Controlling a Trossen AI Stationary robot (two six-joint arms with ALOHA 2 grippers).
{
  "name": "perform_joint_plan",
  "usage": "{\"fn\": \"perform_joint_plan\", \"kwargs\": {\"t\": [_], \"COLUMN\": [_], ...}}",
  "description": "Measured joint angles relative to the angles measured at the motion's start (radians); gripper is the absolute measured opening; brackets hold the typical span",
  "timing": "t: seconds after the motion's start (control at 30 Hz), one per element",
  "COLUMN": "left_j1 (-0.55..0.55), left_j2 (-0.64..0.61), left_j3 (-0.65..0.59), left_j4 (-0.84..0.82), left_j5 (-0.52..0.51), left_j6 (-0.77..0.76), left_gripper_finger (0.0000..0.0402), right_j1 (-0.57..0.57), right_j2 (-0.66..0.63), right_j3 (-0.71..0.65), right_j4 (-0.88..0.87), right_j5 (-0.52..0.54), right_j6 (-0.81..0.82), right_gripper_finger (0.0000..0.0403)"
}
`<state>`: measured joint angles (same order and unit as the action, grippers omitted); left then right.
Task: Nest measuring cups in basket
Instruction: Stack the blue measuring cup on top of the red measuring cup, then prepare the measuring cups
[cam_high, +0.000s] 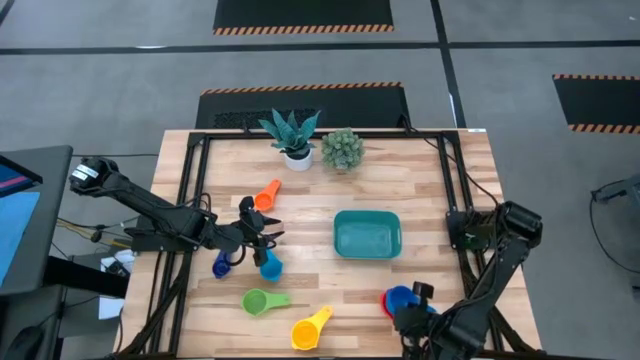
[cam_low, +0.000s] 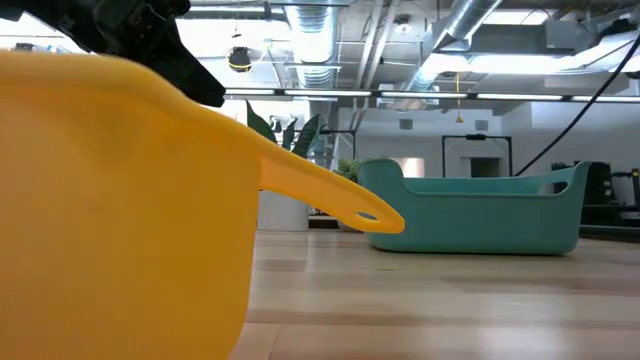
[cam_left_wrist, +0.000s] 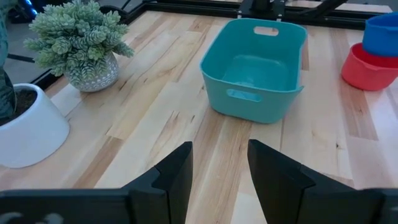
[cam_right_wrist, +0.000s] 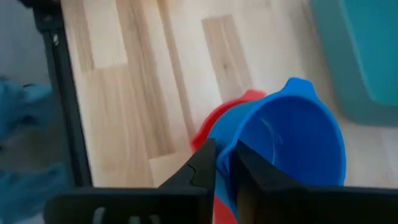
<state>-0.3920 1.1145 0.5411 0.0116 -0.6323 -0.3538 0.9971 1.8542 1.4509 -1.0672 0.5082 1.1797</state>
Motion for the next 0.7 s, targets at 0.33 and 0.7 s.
{"fn": "perform_joint_plan", "kwargs": {"t": [0.33,0.7], "left_j1": [0.000,0.000], "left_j2": [0.000,0.000], "left_j3": [0.000,0.000], "left_j4": [0.000,-0.002], "left_j5": [0.000,0.001], "left_j6": [0.000,0.000], "left_gripper_finger": [0.0146,0.0146], "right_j1": [-0.041,-0.072], "right_j2": [0.000,0.000], "right_j3": [0.000,0.000], "right_j4": [-0.001,0.001], "right_j5": [-0.066,-0.072], "right_j6": [-0.010,-0.027], "right_gripper_finger": [0.0098,0.0146]}}
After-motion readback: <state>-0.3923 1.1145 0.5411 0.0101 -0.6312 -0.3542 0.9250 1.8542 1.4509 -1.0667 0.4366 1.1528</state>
